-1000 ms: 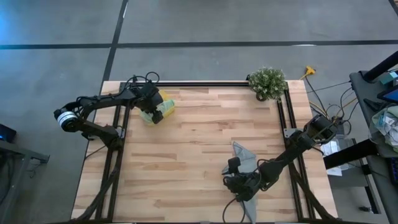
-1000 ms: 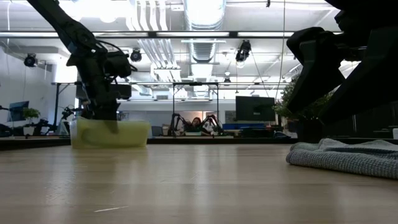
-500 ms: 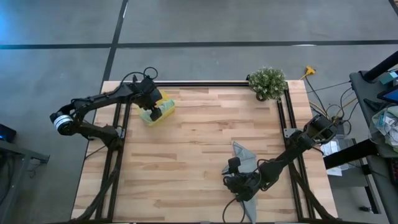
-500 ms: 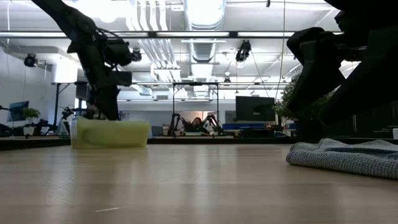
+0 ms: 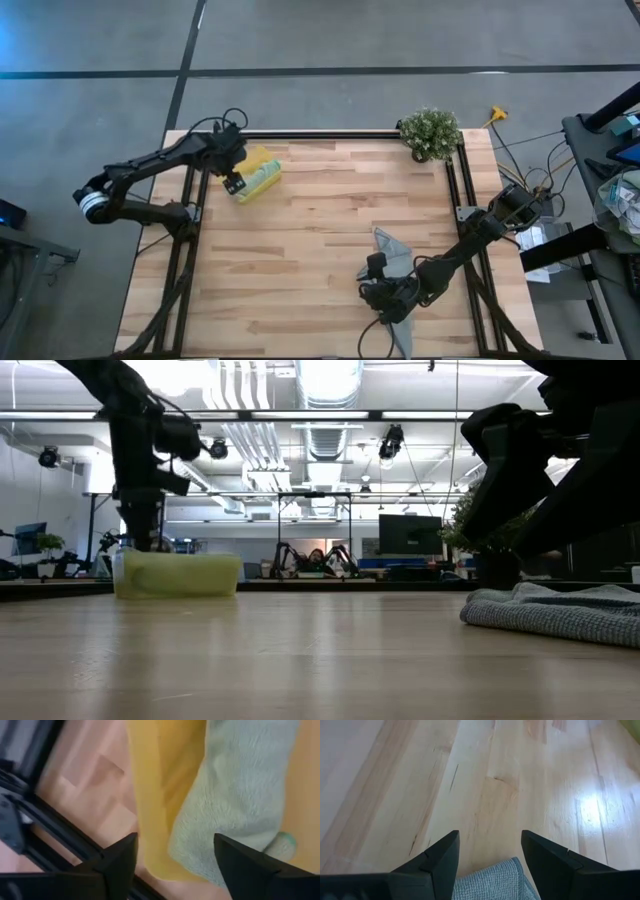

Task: Roll microfiber towels into tight, uniform cylinder then place into a basket
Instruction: Put the rolled green towel into the yellow bin

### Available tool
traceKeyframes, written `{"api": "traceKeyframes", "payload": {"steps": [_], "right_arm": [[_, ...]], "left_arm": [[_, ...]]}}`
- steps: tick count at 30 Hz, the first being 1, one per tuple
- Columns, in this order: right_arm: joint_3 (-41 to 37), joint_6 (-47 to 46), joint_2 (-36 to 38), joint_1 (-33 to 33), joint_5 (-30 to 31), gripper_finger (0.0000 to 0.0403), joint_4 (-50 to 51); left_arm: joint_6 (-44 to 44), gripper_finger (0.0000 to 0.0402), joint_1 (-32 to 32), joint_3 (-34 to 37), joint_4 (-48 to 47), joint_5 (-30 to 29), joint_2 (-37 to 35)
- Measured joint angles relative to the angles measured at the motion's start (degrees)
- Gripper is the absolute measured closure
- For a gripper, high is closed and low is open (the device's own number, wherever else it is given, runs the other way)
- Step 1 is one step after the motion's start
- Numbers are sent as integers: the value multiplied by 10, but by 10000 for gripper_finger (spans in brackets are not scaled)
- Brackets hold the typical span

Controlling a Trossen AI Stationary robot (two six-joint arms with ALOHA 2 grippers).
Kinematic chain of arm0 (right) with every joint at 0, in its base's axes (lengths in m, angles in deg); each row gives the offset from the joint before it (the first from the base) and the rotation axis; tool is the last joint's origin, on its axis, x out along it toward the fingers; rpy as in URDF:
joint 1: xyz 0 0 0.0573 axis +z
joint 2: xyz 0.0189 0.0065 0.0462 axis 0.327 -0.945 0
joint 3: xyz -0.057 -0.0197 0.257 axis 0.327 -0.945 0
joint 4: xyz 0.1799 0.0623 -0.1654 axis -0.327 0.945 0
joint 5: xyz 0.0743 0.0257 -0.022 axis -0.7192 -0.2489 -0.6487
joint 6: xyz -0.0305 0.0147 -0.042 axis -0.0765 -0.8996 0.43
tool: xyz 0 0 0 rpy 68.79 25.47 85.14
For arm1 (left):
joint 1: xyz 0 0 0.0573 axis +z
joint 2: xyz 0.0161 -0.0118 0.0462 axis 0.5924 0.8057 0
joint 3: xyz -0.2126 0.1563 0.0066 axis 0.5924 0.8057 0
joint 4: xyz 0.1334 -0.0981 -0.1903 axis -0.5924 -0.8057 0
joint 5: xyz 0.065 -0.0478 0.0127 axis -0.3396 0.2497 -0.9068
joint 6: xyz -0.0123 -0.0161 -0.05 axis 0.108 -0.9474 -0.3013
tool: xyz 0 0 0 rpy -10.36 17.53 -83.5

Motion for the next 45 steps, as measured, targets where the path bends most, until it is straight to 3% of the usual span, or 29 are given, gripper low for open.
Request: {"api": "traceKeyframes", "payload": {"steps": [8,14,22,29,38,45], "right_arm": [[0,21,0,-4,2,194,-52],[3,119,0,-63,-1,228,-136],[67,191,-19,-206,-141,318,-150],[184,229,-141,-307,-246,386,-155],[396,224,-314,-364,-244,394,-146],[519,208,-380,-387,-207,394,-109]], "left_arm": [[-12,224,0,21,8,0,56],[-15,257,0,20,8,11,66],[-21,289,0,20,7,84,58],[-57,314,-1,24,7,138,59],[-77,334,-19,24,2,183,63],[-77,334,-34,24,2,183,78]]}}
